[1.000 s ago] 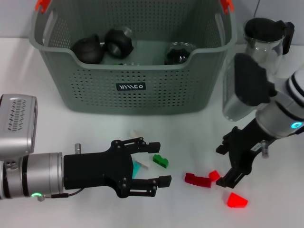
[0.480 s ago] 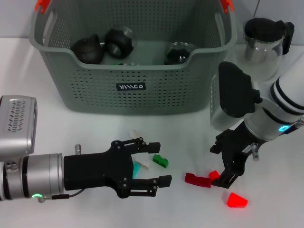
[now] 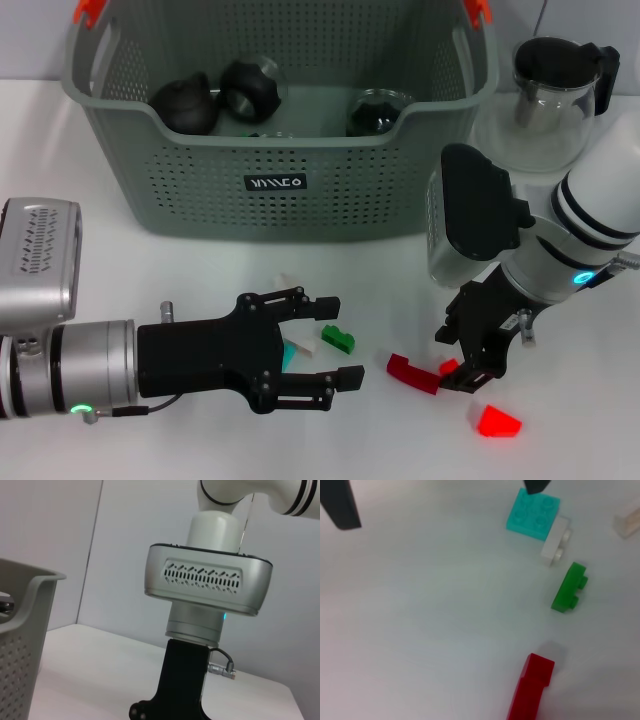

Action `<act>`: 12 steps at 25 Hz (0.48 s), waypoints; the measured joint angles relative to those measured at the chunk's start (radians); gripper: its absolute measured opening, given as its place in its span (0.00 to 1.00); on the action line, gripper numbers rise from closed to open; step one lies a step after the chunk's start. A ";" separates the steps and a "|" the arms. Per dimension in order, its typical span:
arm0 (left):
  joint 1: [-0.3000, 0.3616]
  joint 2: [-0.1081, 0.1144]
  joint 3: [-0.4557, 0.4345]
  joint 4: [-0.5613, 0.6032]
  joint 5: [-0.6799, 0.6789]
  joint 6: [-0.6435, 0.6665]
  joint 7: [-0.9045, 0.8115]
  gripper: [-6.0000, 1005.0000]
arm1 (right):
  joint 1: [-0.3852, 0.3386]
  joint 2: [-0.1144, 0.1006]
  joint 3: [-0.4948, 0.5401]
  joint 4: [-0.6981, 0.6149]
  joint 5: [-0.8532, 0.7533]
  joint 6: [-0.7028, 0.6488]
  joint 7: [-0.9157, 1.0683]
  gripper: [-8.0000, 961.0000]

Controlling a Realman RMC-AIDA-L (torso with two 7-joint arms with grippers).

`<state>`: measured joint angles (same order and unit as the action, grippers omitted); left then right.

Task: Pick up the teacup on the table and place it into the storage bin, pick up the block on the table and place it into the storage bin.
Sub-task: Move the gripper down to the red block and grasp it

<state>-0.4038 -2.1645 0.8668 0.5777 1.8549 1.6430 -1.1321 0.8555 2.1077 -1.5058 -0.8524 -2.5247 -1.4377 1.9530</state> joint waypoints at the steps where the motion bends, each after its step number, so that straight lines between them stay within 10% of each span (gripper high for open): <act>1: -0.001 0.000 0.000 0.000 0.000 -0.001 0.000 0.83 | 0.000 0.000 -0.005 0.001 0.000 0.002 0.000 0.74; 12: -0.001 0.001 -0.002 0.001 -0.002 -0.014 0.000 0.83 | 0.009 0.002 -0.034 0.005 0.001 0.019 0.005 0.61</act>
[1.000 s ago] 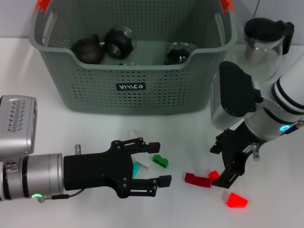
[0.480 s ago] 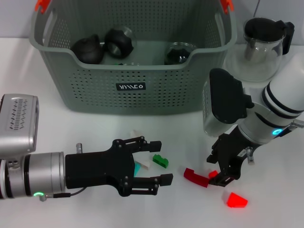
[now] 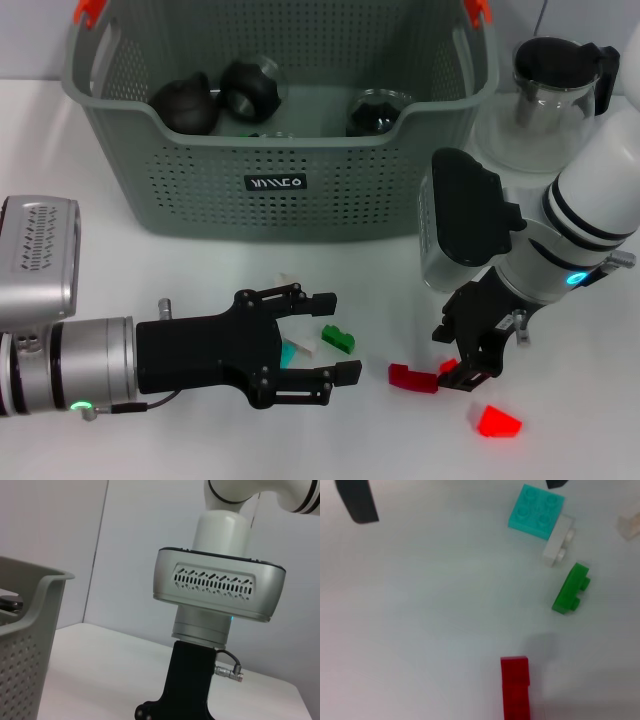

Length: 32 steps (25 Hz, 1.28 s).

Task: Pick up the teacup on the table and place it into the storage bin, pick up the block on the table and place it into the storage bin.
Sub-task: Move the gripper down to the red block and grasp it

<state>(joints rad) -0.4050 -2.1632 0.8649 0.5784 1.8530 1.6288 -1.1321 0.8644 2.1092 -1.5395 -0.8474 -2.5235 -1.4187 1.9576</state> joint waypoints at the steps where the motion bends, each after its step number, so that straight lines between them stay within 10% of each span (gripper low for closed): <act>1: 0.000 0.000 0.000 0.000 0.000 0.000 0.000 0.83 | 0.000 0.000 0.000 -0.002 0.001 -0.001 0.002 0.61; 32: -0.004 0.000 0.000 0.001 -0.002 -0.001 -0.002 0.83 | -0.001 0.000 -0.056 0.010 0.012 0.014 0.034 0.49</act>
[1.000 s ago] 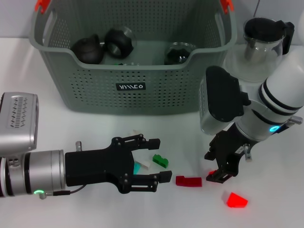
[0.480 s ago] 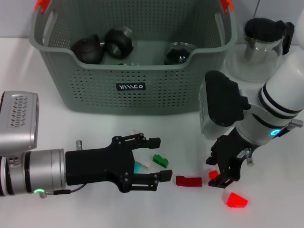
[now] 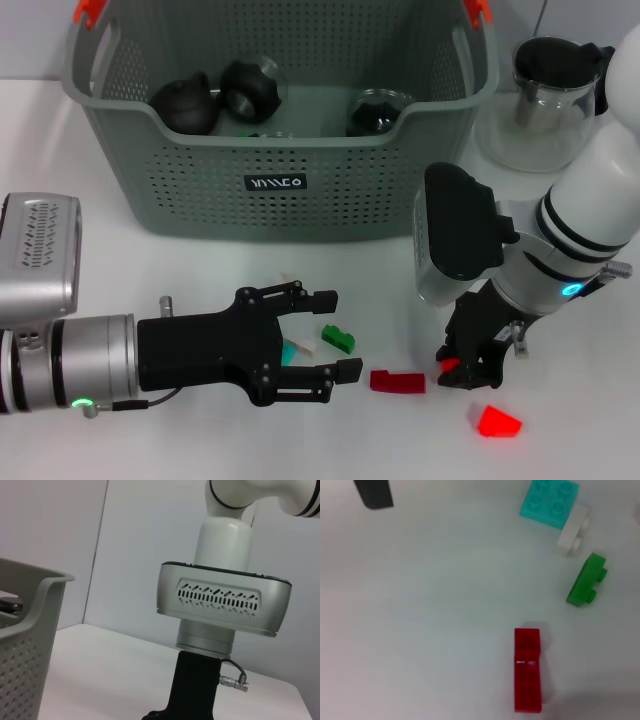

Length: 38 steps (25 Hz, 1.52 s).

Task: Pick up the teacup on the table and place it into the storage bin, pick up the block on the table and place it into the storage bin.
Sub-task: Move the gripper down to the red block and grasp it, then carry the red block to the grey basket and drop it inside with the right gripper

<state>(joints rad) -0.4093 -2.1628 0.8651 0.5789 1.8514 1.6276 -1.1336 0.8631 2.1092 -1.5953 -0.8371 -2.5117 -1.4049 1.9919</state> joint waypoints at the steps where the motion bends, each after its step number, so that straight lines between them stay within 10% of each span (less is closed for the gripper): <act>1: 0.000 0.000 0.000 0.000 0.000 0.000 0.000 0.83 | -0.001 0.000 -0.002 0.000 0.000 0.002 0.003 0.45; 6: 0.005 0.000 0.000 -0.001 0.000 0.000 0.000 0.83 | -0.027 -0.006 0.011 -0.078 0.001 -0.025 0.016 0.24; 21: 0.014 0.004 -0.023 -0.001 0.000 0.006 0.005 0.83 | 0.013 -0.012 0.477 -0.587 0.268 -0.431 0.101 0.23; 32: 0.002 0.003 -0.025 0.006 0.000 0.009 0.002 0.83 | 0.151 -0.042 0.608 -0.386 0.192 0.083 0.236 0.24; 38: 0.001 0.005 -0.024 0.007 0.000 0.009 0.001 0.83 | 0.158 -0.042 0.610 -0.340 0.103 0.121 0.236 0.35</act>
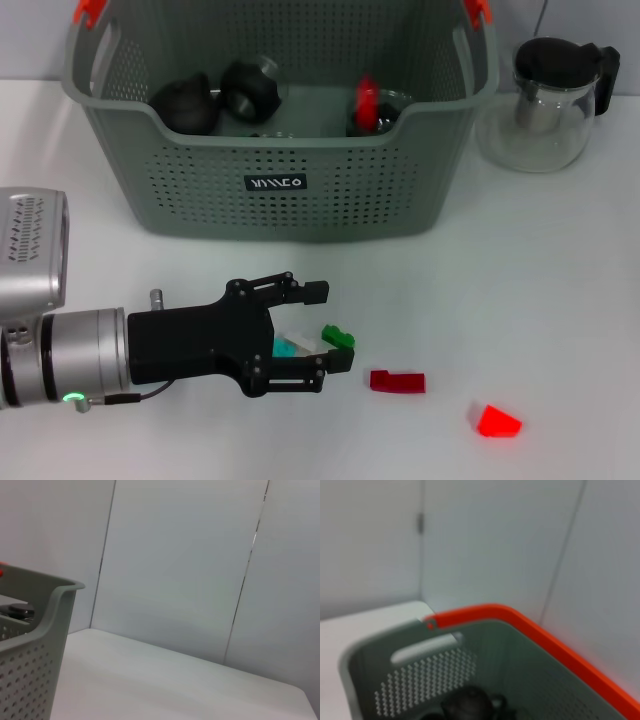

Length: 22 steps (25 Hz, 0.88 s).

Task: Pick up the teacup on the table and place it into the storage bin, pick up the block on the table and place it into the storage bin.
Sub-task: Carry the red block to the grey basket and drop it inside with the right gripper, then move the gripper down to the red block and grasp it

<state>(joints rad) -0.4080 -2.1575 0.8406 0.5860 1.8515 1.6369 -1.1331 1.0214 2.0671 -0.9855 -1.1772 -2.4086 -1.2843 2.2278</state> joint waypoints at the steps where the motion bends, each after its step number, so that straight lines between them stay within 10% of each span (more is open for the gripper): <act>1: 0.000 0.001 0.000 0.000 0.000 0.000 0.000 0.83 | -0.006 0.002 0.001 -0.010 -0.005 0.000 -0.003 0.40; 5: 0.000 0.001 0.000 0.000 0.000 0.000 0.000 0.83 | -0.060 -0.011 0.020 -0.066 0.142 -0.103 -0.065 0.54; 15: 0.000 0.004 0.000 0.000 0.003 0.000 0.004 0.83 | -0.235 -0.124 0.086 -0.062 0.441 -0.609 -0.255 0.79; 20: 0.000 0.004 0.000 0.000 0.007 -0.004 0.005 0.83 | -0.318 -0.133 -0.017 -0.075 0.284 -0.693 -0.258 0.97; 22: 0.000 0.004 0.000 0.000 0.007 -0.005 0.004 0.83 | -0.339 -0.104 -0.079 -0.067 0.161 -0.692 -0.241 0.97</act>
<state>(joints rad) -0.4081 -2.1536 0.8405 0.5859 1.8588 1.6317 -1.1288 0.6825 1.9632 -1.0647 -1.2442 -2.2481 -1.9764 1.9872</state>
